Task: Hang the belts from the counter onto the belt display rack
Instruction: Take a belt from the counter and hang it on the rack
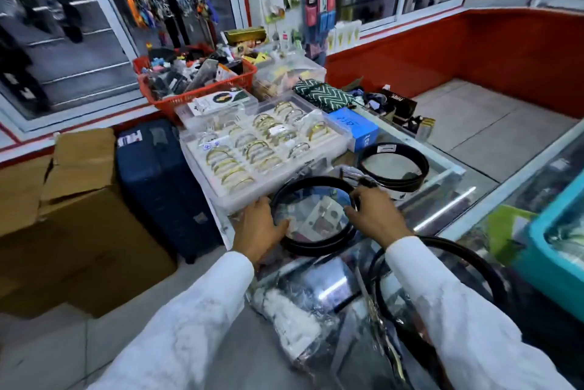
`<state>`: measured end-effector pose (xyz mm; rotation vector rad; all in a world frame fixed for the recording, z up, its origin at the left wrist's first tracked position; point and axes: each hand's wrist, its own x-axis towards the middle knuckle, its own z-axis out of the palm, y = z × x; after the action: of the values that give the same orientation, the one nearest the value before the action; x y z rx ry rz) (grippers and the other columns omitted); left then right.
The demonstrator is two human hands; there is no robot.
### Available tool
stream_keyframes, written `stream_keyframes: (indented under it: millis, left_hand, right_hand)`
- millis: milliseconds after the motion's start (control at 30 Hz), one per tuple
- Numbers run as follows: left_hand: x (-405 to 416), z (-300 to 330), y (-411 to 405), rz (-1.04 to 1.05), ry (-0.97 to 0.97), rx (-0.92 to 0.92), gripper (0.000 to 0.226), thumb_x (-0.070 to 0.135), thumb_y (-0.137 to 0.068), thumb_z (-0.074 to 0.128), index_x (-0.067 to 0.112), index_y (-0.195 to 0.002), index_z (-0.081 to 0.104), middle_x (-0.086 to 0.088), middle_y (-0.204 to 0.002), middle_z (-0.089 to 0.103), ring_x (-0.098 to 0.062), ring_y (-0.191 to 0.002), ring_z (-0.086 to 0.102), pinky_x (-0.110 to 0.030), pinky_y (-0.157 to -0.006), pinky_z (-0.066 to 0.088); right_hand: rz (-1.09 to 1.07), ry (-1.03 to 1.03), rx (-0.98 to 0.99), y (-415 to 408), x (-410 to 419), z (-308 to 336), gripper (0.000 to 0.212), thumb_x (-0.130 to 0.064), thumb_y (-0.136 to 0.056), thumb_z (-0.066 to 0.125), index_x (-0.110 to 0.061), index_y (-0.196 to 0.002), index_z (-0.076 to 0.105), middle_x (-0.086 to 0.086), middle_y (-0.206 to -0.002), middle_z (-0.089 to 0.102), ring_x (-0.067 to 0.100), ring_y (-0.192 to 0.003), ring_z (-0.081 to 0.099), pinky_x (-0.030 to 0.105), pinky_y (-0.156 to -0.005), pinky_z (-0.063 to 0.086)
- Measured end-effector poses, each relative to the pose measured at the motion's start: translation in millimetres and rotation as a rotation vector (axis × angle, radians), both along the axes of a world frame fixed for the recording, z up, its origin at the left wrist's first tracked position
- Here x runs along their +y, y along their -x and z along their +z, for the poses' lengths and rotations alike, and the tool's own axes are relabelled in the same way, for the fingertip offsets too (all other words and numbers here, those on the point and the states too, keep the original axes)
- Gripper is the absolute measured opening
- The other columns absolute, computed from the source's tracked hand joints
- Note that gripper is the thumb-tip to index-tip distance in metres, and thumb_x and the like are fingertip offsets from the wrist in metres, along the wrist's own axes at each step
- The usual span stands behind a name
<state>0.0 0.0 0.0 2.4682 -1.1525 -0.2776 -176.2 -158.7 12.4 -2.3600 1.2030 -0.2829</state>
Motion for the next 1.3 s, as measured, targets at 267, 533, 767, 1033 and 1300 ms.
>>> stream_keyframes:
  millis: [267, 533, 767, 1033, 1300]
  left_hand:
    - [-7, 26, -7, 0.186, 0.021, 0.443, 0.018, 0.022, -0.090, 0.069, 0.006, -0.085, 0.062, -0.011, -0.077, 0.063, -0.027, -0.069, 0.060, -0.030, -0.055, 0.042]
    - [67, 102, -10, 0.331, 0.467, 1.082, 0.028, -0.021, -0.085, 0.043, 0.006, -0.086, 0.051, -0.012, -0.091, 0.069, -0.018, -0.050, 0.061, -0.025, -0.042, 0.045]
    - [165, 175, 3, 0.260, 0.734, 0.850, 0.039, -0.013, -0.061, 0.055, 0.007, -0.095, 0.057, -0.001, -0.067, 0.058, -0.017, -0.048, 0.059, -0.024, -0.042, 0.037]
    - [259, 225, 29, 0.390, 0.989, 0.611, 0.016, 0.016, -0.099, 0.054, 0.014, -0.085, 0.061, -0.002, -0.061, 0.062, -0.011, -0.037, 0.047, -0.018, -0.035, 0.036]
    - [349, 241, 45, 0.400, 0.926, 0.323, 0.006, 0.006, -0.098, 0.062, 0.006, -0.093, 0.059, -0.020, -0.078, 0.070, -0.017, -0.063, 0.071, -0.032, -0.057, 0.056]
  right_hand:
    - [-0.042, -0.071, -0.025, -11, 8, 5, 0.020, 0.000, -0.068, 0.065, -0.004, -0.088, 0.067, 0.019, -0.087, 0.069, 0.040, -0.093, 0.069, 0.035, -0.072, 0.055]
    - [0.109, -0.201, -0.107, -25, 64, 40, 0.049, -0.003, -0.073, 0.069, -0.012, -0.121, 0.067, 0.016, -0.118, 0.070, 0.034, -0.112, 0.064, 0.036, -0.090, 0.051]
    - [0.341, -0.228, -0.297, -82, 123, 90, 0.019, -0.025, -0.095, 0.057, -0.018, -0.100, 0.075, 0.003, -0.105, 0.075, 0.017, -0.089, 0.066, 0.027, -0.070, 0.047]
    - [0.517, -0.694, -0.269, -154, 208, 182, 0.083, -0.077, -0.089, 0.015, -0.017, -0.090, 0.072, 0.005, -0.103, 0.072, 0.030, -0.105, 0.064, 0.041, -0.087, 0.047]
    - [0.812, -1.218, -0.477, -213, 306, 224, 0.031, -0.046, -0.092, 0.060, -0.020, -0.105, 0.070, -0.002, -0.085, 0.073, 0.011, -0.081, 0.070, 0.035, -0.078, 0.050]
